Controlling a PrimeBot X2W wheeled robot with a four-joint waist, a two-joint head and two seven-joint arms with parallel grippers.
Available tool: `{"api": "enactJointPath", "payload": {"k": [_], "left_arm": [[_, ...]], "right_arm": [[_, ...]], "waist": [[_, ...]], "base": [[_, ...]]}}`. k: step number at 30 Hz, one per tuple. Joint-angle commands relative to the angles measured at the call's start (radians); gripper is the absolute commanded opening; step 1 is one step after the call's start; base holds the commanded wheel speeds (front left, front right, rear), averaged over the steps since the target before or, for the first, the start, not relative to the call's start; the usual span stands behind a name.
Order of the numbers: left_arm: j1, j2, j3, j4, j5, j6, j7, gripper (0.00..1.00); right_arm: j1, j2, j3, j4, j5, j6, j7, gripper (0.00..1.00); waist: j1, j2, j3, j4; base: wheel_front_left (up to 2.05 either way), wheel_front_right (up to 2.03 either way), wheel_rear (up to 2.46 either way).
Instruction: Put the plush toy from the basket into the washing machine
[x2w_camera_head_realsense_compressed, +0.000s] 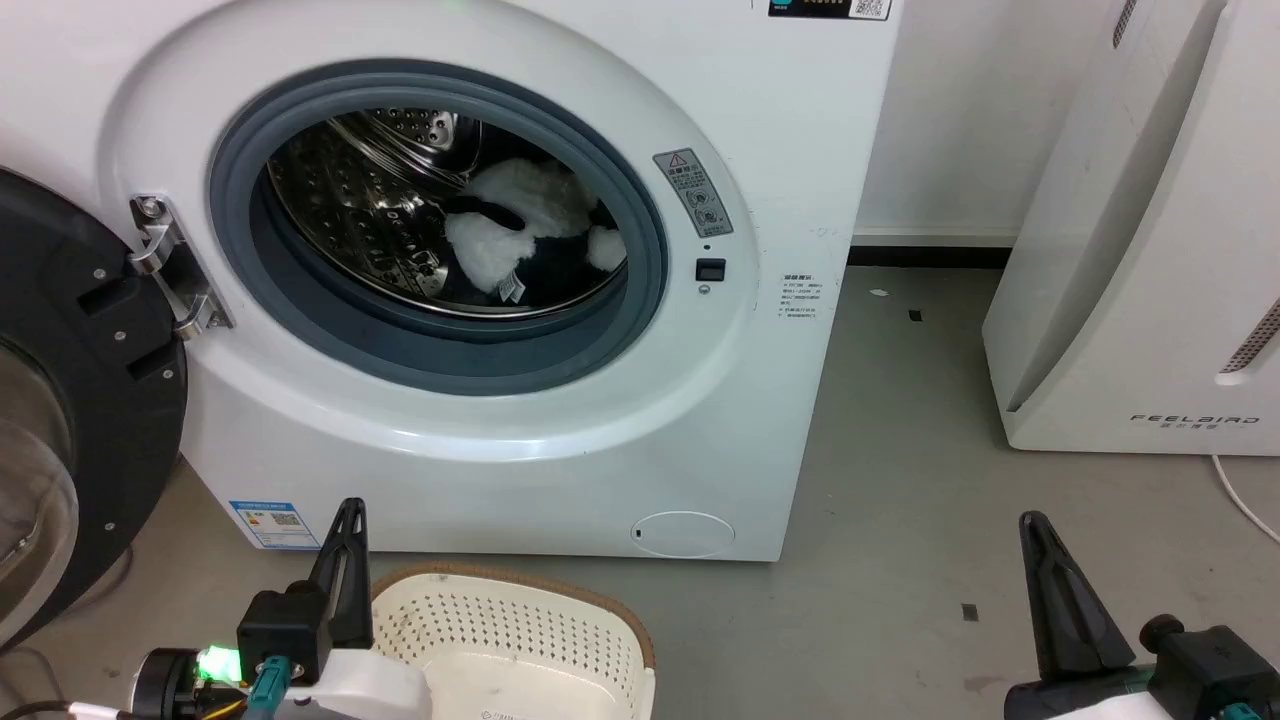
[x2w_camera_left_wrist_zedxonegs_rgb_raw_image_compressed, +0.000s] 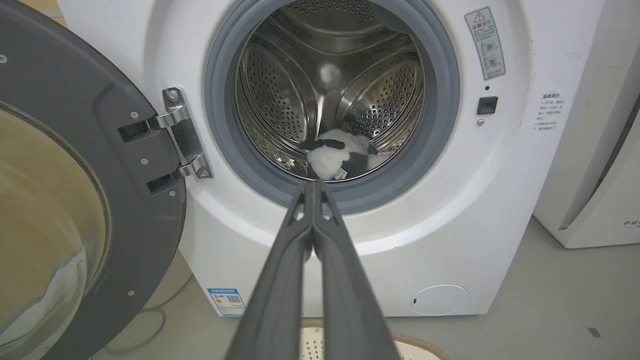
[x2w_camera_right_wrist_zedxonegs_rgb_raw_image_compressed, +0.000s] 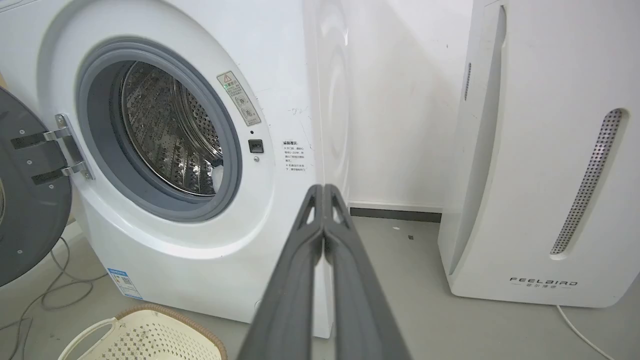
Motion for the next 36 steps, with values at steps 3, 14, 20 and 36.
{"api": "enactJointPath", "payload": {"k": [3,14,20,36], "left_arm": [[0.003,-0.007,0.007,-0.01,0.009,-0.009,0.009,0.0],[0.004,-0.019,0.014,-0.026,0.016,-0.02,0.036,0.0],[0.005,-0.024,0.018,-0.034,0.019,-0.026,0.048,0.0],[0.007,-0.038,0.027,-0.052,0.026,-0.039,0.079,0.0]], "right_arm": [[-0.017,0.0,-0.001,0.004,-0.013,0.0,0.01,0.0],[-0.028,0.0,-0.001,0.009,-0.026,0.0,0.037,0.0],[-0.034,0.0,-0.001,0.012,-0.032,0.0,0.049,0.0],[-0.047,0.0,-0.001,0.018,-0.046,0.0,0.08,0.0]], "waist": [[0.0,-0.0001,0.0,-0.001],[0.0,-0.0001,0.001,-0.005],[0.0,-0.0001,0.002,-0.007],[0.0,-0.0001,0.003,-0.012]], "base": [[0.0,0.0,0.0],[0.0,0.0,0.0],[0.0,0.0,0.0],[0.0,0.0,0.0]]}}
